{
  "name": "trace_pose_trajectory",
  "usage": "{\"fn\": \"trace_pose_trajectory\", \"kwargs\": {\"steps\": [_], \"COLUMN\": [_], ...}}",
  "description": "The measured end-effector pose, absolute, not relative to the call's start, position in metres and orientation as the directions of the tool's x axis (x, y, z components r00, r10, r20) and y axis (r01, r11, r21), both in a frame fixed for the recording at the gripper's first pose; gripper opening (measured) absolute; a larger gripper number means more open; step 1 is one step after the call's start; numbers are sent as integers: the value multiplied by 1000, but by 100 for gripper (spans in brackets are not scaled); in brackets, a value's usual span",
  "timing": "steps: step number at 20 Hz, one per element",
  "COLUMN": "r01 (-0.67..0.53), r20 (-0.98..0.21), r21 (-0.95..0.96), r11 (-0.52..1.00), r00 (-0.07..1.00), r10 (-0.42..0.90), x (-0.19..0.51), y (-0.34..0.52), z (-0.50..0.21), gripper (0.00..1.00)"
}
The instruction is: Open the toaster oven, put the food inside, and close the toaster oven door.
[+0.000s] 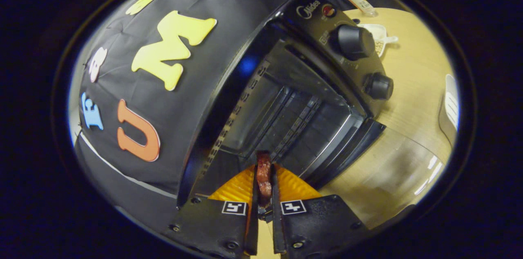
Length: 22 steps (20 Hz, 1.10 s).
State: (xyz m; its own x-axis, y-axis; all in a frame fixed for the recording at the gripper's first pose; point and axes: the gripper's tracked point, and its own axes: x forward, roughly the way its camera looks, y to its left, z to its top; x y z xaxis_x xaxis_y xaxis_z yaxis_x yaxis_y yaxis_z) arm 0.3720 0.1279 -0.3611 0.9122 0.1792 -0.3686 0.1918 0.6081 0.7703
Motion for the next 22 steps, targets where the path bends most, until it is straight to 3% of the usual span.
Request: {"fn": "trace_pose_trajectory", "kwargs": {"steps": [4,8,13,16,22], "r01": [186,236,201,191,148], "r20": [-386,-429,-432,-450,-488], "r21": [737,719,696,640,524], "r11": [650,653,690,744,839], "r00": [905,890,884,878,859], "r10": [179,151,179,162,153], "x": [383,378,375,372,345], "y": [129,120,122,119,106], "z": [-364,-375,-371,-368,-361], "gripper": [18,30,66,99,100]}}
